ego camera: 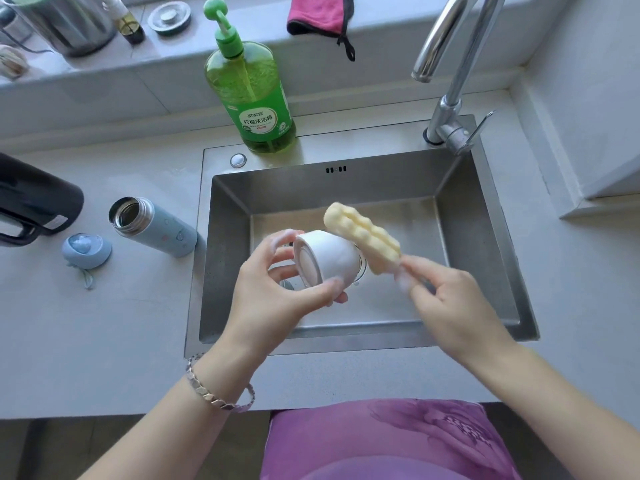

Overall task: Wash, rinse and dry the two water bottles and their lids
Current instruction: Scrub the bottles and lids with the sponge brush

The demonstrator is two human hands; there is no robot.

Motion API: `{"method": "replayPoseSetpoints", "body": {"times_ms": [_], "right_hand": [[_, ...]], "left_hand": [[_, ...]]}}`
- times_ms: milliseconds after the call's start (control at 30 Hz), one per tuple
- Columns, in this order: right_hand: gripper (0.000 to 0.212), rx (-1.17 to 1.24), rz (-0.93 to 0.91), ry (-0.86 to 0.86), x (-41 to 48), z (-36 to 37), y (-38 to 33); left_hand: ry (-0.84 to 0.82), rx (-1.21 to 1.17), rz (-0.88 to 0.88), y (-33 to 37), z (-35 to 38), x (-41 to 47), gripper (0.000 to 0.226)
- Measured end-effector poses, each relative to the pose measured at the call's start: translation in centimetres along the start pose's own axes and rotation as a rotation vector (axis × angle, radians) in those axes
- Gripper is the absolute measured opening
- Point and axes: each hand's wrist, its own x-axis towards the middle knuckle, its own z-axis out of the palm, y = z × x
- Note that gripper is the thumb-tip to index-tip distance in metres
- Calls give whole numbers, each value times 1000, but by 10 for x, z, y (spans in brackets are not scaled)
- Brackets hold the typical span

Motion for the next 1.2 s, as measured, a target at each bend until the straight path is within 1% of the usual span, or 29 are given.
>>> {"method": "replayPoseSetpoints", "body": {"times_ms": [33, 133, 200, 267, 300, 367, 400, 500, 533, 600, 667, 700, 767, 800, 900, 967, 1033, 1133, 1200], "right_hand": [[19, 28, -21, -13, -3, 1, -3], [19, 109, -118, -150, -17, 9, -16], [23, 197, -60, -109, -10, 6, -14], [38, 202, -8, -47, -4, 3, -10], [38, 192, -13, -63, -7, 3, -13], [25, 194, -44, -169, -15, 7, -21], [22, 218, -37, -196, -17, 8, -21], [29, 316, 68, -129, -7, 2, -16], [29, 303, 62, -118, -6, 1, -18], [22, 237, 3, -155, -11, 1, -23], [18, 157, -17, -169, -12, 1, -23], [19, 136, 1, -133, -8, 0, -21], [29, 102, 29, -67, -3, -2, -21], [30, 87, 14, -68, -4, -2, -22], [17, 39, -52, -175, -13, 2, -29], [15, 59, -13, -152, -10, -1, -26], [19, 59, 22, -100, -5, -2, -23], [18, 3, -20, -144, -9, 2, -27], [17, -22, 3, -128, -6, 1, -23]], "left_hand": [[-3, 8, 9, 1, 0, 0, 72], [-15, -11, 33, 3, 0, 1, 67], [-22, -7, 46, 2, 0, -1, 67], [-40, -5, 55, 2, 1, -4, 68], [-49, -10, 59, 2, 1, -4, 69], [-65, -35, 67, 0, 0, -3, 69], [-71, -48, 74, 0, 0, -2, 68], [-83, -95, 100, 2, -2, -1, 67], [-84, -110, 102, 3, -3, -1, 65], [-101, -123, 110, 4, -5, -1, 66], [-116, -114, 116, 3, -7, -1, 68], [-122, -102, 116, 3, -8, -1, 70], [-142, -64, 125, 3, -8, -2, 73], [-147, -52, 137, 3, -8, -2, 72], [-130, -61, 157, 3, -8, 0, 66], [-118, -55, 169, 3, -8, 0, 67], [-112, -55, 165, 3, -8, -1, 69], [-106, -75, 160, 0, -6, 0, 69], [-105, -67, 175, 0, -6, 0, 71]]}}
